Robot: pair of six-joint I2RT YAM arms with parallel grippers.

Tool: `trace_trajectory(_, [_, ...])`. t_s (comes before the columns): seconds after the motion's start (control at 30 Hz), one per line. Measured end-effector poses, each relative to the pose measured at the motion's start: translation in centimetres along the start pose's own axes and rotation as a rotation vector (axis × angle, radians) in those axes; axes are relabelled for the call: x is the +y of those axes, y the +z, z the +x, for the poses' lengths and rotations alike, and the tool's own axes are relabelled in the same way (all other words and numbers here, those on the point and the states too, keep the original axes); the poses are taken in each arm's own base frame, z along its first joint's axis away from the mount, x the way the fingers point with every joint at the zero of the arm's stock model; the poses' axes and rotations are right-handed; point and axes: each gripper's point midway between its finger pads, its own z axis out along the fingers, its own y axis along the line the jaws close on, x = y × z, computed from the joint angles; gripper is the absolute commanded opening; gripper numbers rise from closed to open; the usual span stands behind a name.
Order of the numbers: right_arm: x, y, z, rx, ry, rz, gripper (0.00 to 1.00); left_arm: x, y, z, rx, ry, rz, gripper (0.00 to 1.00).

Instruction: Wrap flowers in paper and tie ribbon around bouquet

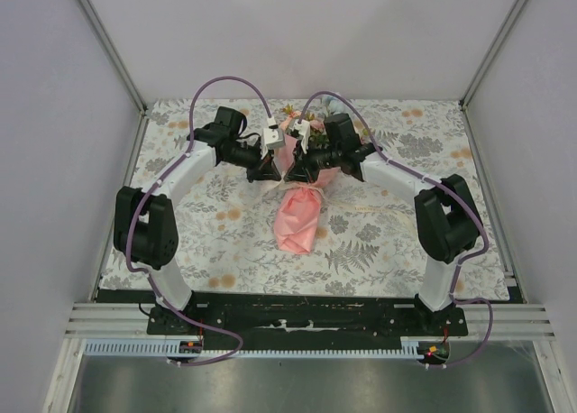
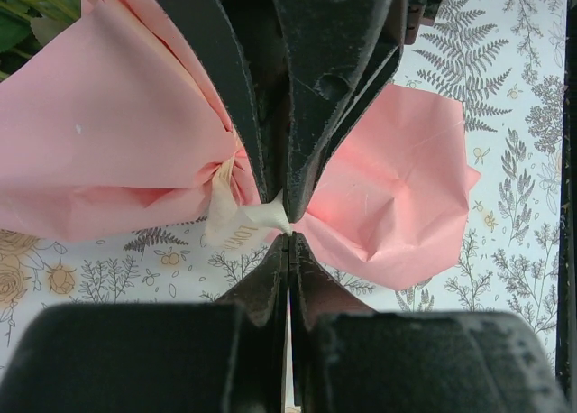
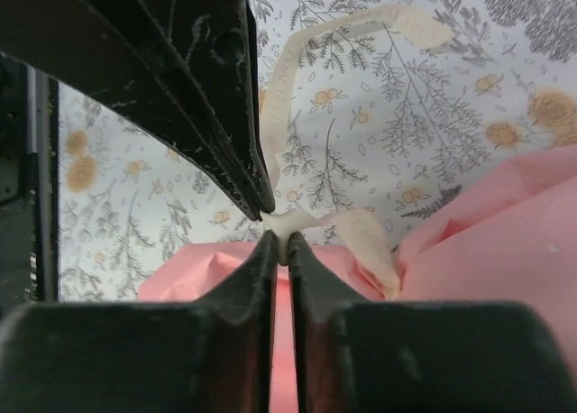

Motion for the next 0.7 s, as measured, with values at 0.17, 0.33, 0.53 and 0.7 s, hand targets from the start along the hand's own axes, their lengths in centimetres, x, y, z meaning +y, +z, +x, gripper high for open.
trace_trajectory(0.17, [-0.1,0.0,-0.1,0.0,-0.007,0.004,0.0,0.1,0.0,0.0,0.0,0.017,0.0,0.25])
trace_trajectory(0.33, [-0.1,0.0,-0.3,-0.004,-0.021,0.006,0.0,0.4,0.0,0.1,0.008,0.057,-0.009,0.44])
trace_trajectory(0.53, [0.4,-0.4,-0.3,-0.008,-0.04,0.004,0.0,1.1,0.0,-0.1,0.005,0.1,-0.029,0.41])
trace_trajectory(0.7, [0.5,-0.6,-0.3,-0.009,-0.049,0.003,0.0,1.1,0.7,-0.2,0.004,0.127,-0.02,0.26])
